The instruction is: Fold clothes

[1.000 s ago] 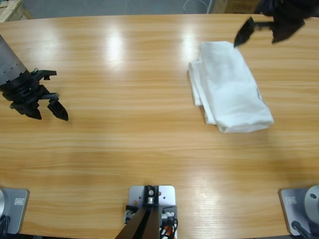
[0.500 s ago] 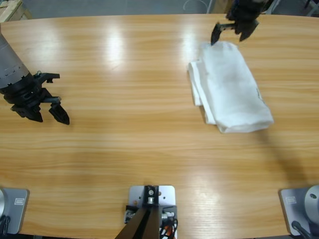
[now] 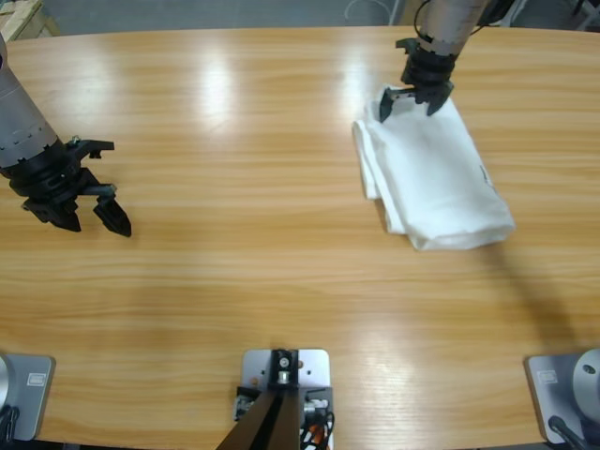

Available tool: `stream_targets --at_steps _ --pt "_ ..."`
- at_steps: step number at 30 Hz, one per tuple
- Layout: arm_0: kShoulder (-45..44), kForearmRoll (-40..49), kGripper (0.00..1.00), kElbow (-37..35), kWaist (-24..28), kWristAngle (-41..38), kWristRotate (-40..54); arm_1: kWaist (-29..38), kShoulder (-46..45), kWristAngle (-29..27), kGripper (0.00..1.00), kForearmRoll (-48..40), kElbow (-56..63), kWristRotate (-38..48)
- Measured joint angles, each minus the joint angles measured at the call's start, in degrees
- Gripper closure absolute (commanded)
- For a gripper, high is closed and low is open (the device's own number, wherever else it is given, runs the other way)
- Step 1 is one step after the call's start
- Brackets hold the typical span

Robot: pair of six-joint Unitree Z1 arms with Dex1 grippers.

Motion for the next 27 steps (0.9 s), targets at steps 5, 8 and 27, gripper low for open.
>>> stream_targets --at_steps 5,8,27 --pt "0.01 0.12 0.087 0.00 0.00 0.00 0.00 0.00 0.14 0.90 0.018 -0.02 0.00 -0.79" --pt "0.01 0.12 0.085 -0.01 0.00 0.00 0.00 0.00 -0.03 0.97 0.018 0.27 -0.06 -1.13" --pt "-7.93 -0.04 0.082 -22.35 -19.04 0.00 2.74 -4.82 -42.49 5.18 0.018 -2.42 33.44 2.14"
